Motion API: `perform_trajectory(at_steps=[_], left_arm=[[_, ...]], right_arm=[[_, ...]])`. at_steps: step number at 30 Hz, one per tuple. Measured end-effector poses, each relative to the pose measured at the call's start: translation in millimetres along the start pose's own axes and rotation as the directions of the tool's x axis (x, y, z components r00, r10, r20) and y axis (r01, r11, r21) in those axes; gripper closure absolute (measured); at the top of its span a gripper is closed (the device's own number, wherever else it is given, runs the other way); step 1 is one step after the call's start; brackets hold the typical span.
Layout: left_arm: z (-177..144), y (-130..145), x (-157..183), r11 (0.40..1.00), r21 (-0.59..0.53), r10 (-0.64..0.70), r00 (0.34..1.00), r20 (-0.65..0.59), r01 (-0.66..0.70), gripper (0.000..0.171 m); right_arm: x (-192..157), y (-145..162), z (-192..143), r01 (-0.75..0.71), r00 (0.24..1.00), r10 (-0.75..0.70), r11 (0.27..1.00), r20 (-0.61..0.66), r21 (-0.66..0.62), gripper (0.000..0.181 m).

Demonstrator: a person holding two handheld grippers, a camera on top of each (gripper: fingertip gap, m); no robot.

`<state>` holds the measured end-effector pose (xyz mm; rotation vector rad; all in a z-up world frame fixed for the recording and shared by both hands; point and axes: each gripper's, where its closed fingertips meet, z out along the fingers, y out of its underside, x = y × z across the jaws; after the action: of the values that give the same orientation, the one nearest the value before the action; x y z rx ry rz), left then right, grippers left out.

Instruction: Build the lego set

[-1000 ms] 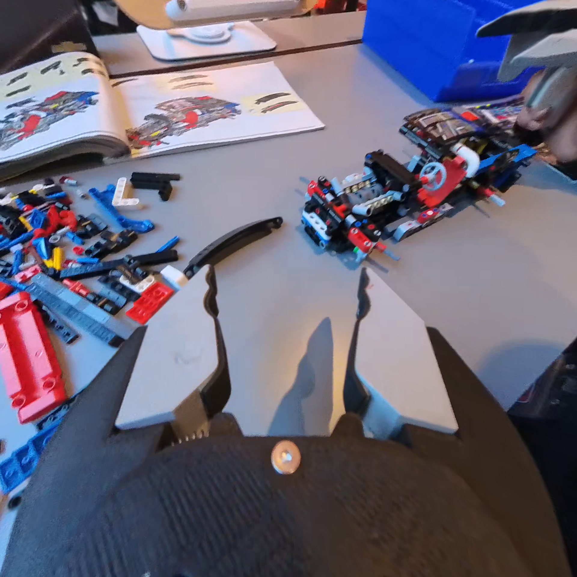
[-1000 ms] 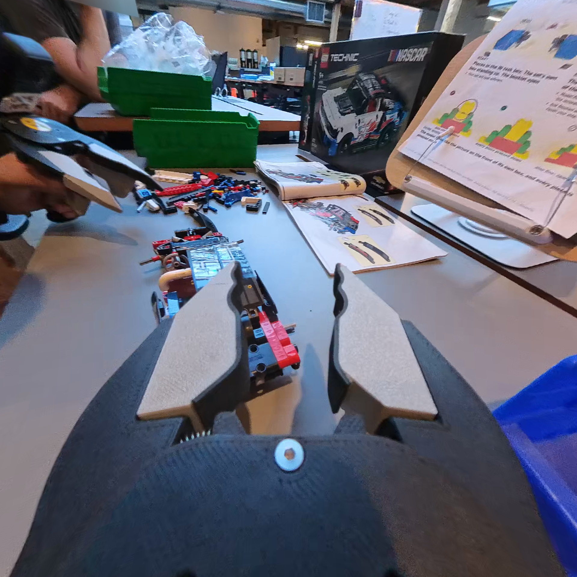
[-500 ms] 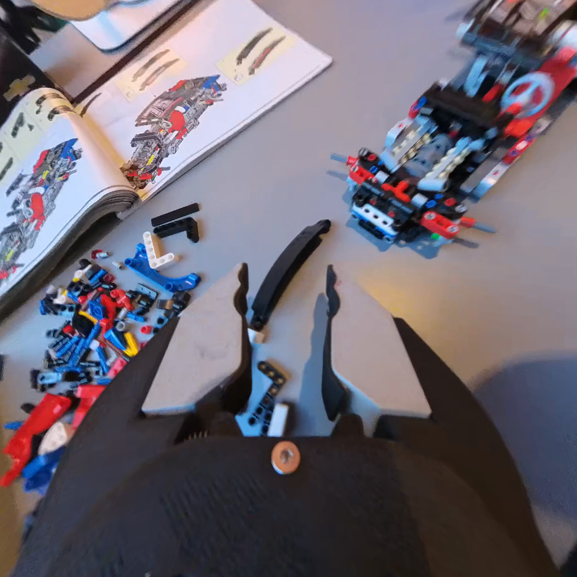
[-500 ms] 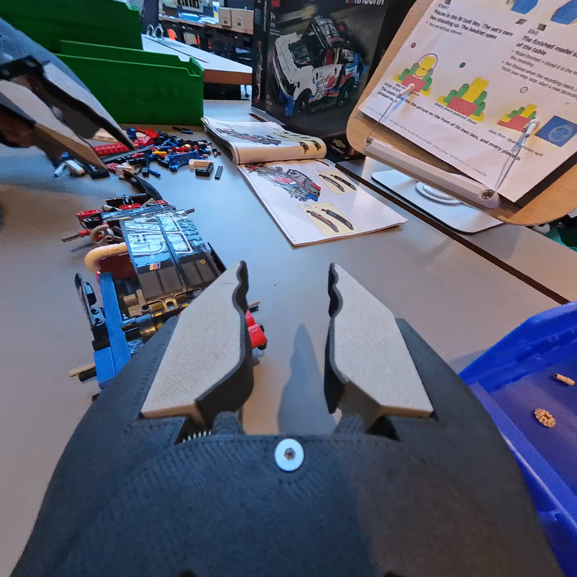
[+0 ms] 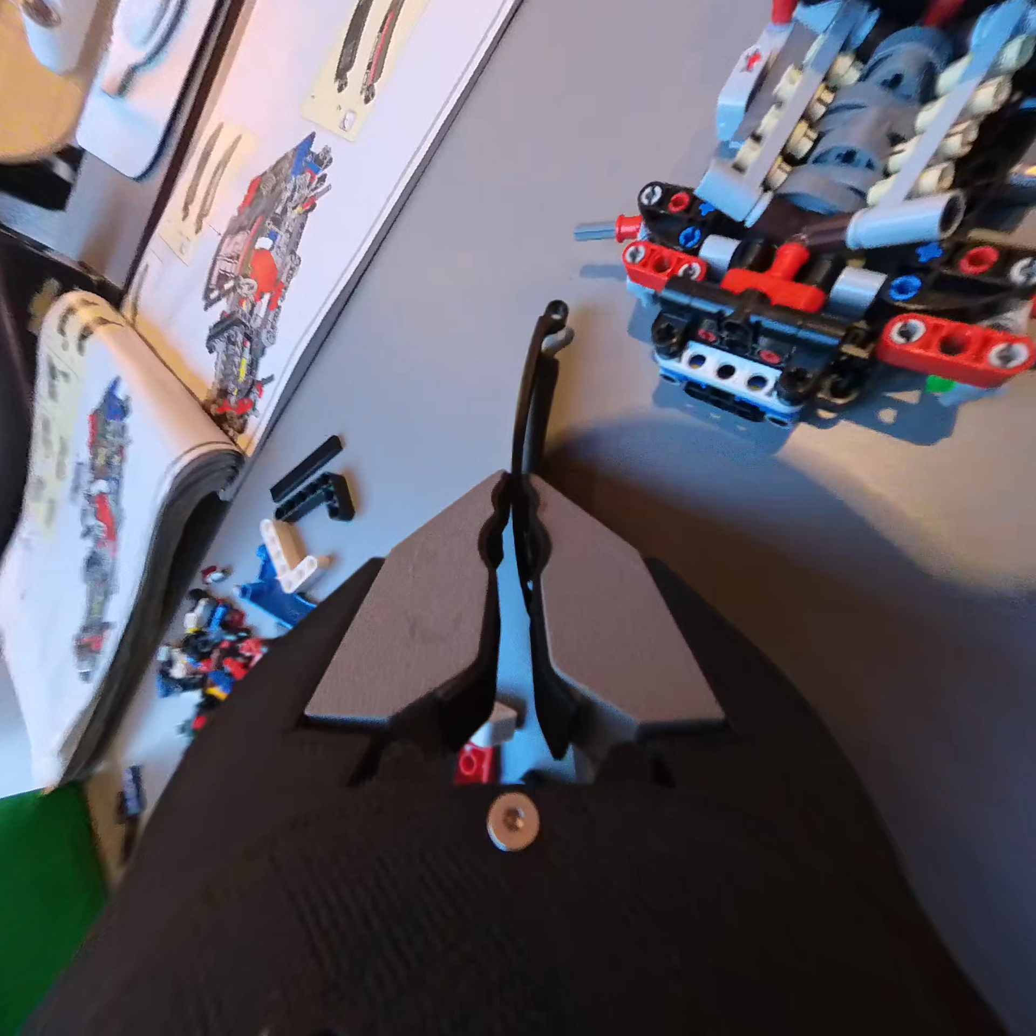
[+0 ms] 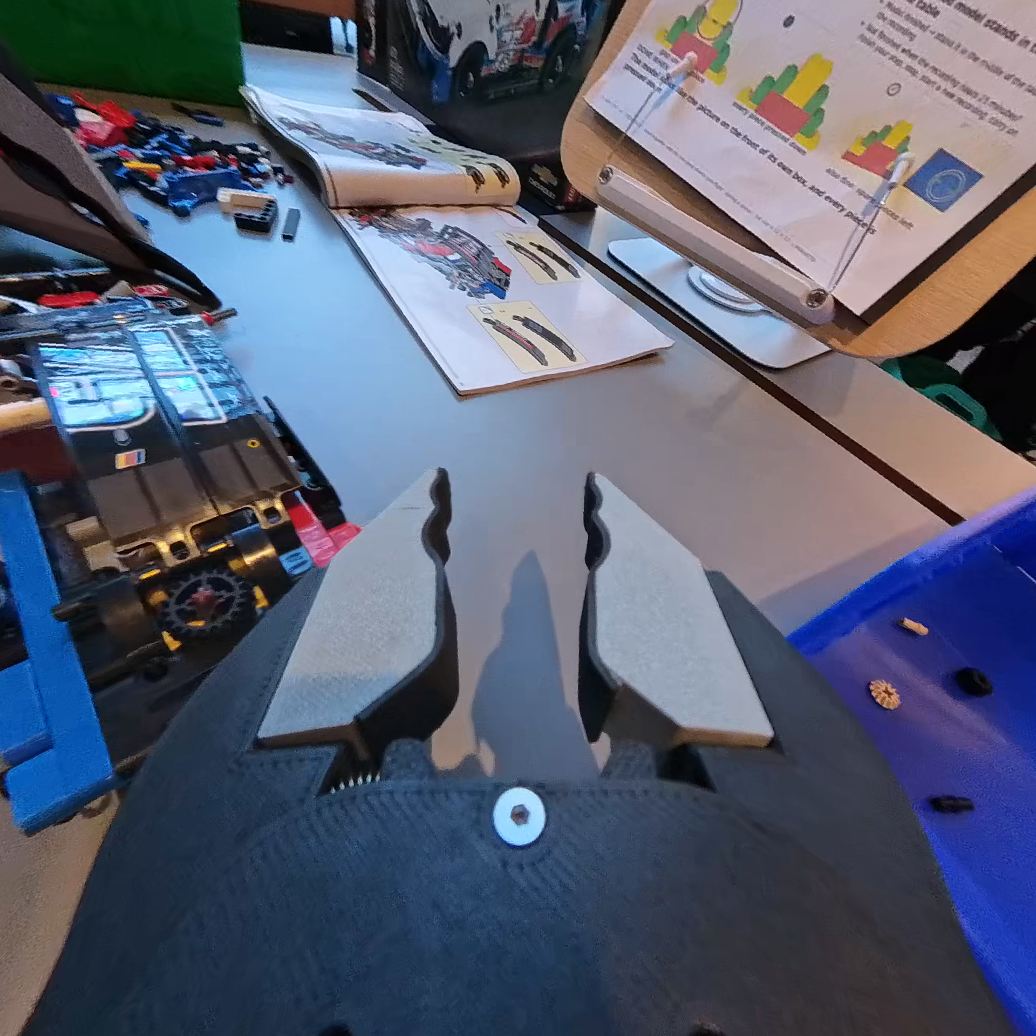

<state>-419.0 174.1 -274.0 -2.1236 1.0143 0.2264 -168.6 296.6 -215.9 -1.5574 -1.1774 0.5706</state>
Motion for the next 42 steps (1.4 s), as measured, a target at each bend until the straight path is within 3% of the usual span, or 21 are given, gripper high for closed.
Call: perform_trajectory(at_steps=[3, 10, 15, 18, 22, 27, 29, 31, 34, 37, 40, 42], left_arm=[[1.5, -3.3, 1.8, 0.993, -0.021, 0.113, 0.993, 0.044, -0.113, 0.171], [4.5, -9.6, 5.3, 0.996, 0.042, 0.076, 0.997, -0.025, -0.075, 0.171], [5.3, -9.9, 4.2, 0.997, 0.015, 0.077, 0.997, -0.023, -0.077, 0.171], [4.1, -13.4, 2.5, 1.000, 0.007, 0.030, 0.999, -0.034, -0.030, 0.155], [-5.5, -17.8, 4.8, 0.999, -0.043, 0.000, 0.999, -0.051, -0.002, 0.117], [-39.7, -34.8, 7.3, 0.999, 0.035, -0.022, 1.000, -0.010, 0.022, 0.111], [-56.6, -54.2, 27.5, 0.990, 0.127, -0.052, 0.996, -0.078, 0.062, 0.111], [-79.9, -85.7, 70.5, 0.965, 0.249, -0.022, 0.970, -0.243, 0.085, 0.119], [-105.8, -130.9, 154.2, 0.932, 0.343, 0.077, 0.860, -0.504, 0.118, 0.140], [-86.8, -148.7, 211.9, 0.963, 0.258, 0.091, 0.802, -0.591, 0.081, 0.148], [-45.3, -147.0, 228.2, 0.994, 0.108, 0.061, 0.826, -0.560, 0.000, 0.157], [-30.9, -146.5, 230.2, 1.000, 0.031, 0.015, 0.820, -0.572, 0.004, 0.171]], right_arm=[[5.7, 5.4, 2.9, 0.005, 0.999, -0.006, 0.999, -0.037, -0.037, 0.137], [14.7, 8.7, 5.7, 0.020, 0.995, -0.026, 0.998, -0.100, -0.067, 0.137], [13.7, -1.3, 2.9, 0.024, 0.995, -0.025, 1.000, -0.094, -0.011, 0.136], [11.3, -8.4, 0.2, 0.030, 0.996, -0.027, 0.999, -0.082, 0.030, 0.137], [16.0, -21.8, -13.3, -0.045, 0.995, 0.055, 0.992, -0.080, 0.122, 0.138], [-11.4, -55.7, -69.0, -0.181, 0.982, 0.188, 0.951, -0.004, 0.250, 0.137], [-28.0, -49.4, -95.8, -0.188, 0.981, 0.192, 0.957, 0.000, 0.220, 0.137], [-34.9, -27.9, -127.1, -0.180, 0.981, 0.189, 0.972, -0.044, 0.151, 0.135], [-29.2, 16.8, -179.7, -0.252, 0.959, 0.258, 0.966, -0.118, 0.059, 0.135], [-27.5, 61.9, -219.1, -0.364, 0.926, 0.360, 0.931, -0.118, -0.020, 0.136], [-30.4, 96.3, -237.0, -0.453, 0.890, 0.443, 0.886, -0.109, -0.098, 0.131], [-34.5, 101.8, -243.1, -0.457, 0.888, 0.449, 0.886, -0.100, -0.080, 0.131]])
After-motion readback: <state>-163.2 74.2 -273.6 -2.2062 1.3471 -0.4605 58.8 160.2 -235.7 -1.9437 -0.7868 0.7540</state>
